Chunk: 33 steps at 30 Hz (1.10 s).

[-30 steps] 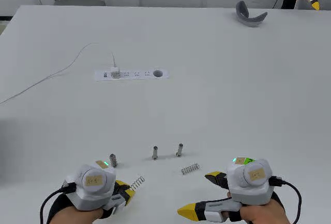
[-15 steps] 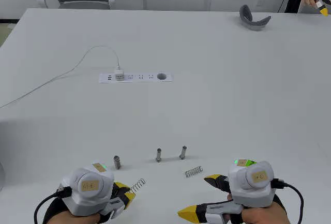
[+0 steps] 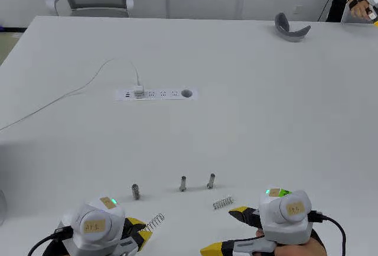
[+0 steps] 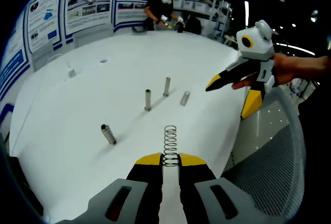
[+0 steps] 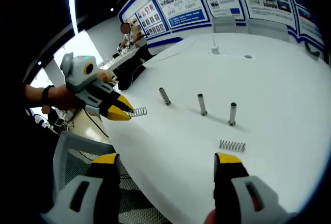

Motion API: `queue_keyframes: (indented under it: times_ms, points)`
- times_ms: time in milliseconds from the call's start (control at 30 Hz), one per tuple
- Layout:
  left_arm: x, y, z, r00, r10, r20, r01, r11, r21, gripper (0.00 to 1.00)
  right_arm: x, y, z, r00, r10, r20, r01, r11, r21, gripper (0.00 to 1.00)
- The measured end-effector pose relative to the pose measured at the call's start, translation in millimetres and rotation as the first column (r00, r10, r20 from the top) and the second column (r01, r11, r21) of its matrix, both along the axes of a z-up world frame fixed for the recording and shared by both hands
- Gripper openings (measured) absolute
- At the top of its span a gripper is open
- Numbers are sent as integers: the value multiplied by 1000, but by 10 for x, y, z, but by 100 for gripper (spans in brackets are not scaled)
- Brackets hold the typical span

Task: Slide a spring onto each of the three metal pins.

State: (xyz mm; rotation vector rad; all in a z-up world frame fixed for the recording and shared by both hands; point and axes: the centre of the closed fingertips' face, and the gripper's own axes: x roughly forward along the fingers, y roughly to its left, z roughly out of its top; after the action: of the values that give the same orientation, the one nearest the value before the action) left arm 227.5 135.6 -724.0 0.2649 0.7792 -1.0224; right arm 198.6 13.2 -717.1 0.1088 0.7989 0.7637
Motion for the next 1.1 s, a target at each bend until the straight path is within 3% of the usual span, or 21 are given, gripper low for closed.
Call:
queue_keyframes:
  times_ms: [67, 400, 567, 867, 1100]
  points:
    - [-15, 3, 14, 1000, -7, -2, 7, 1000, 1, 11, -4, 24, -1, 1000, 4, -3, -4, 1000, 8, 74]
    - [-83, -103, 234, 995, -83, 46, 83, 997, 0, 11, 48, 110, 47, 1000, 24, -7, -23, 999, 49, 71]
    - [-137, -184, 238, 993, -110, 42, 111, 994, -8, 11, 94, 188, 116, 999, 35, 0, -35, 995, 91, 66]
    - [-264, -325, 241, 988, -151, 31, 152, 988, -20, 11, 101, 414, 261, 998, 59, -32, -50, 971, 233, 50]
    - [-305, -411, 268, 982, -183, 42, 184, 983, -22, 11, 69, 526, 249, 994, 84, -67, -61, 956, 287, 39]
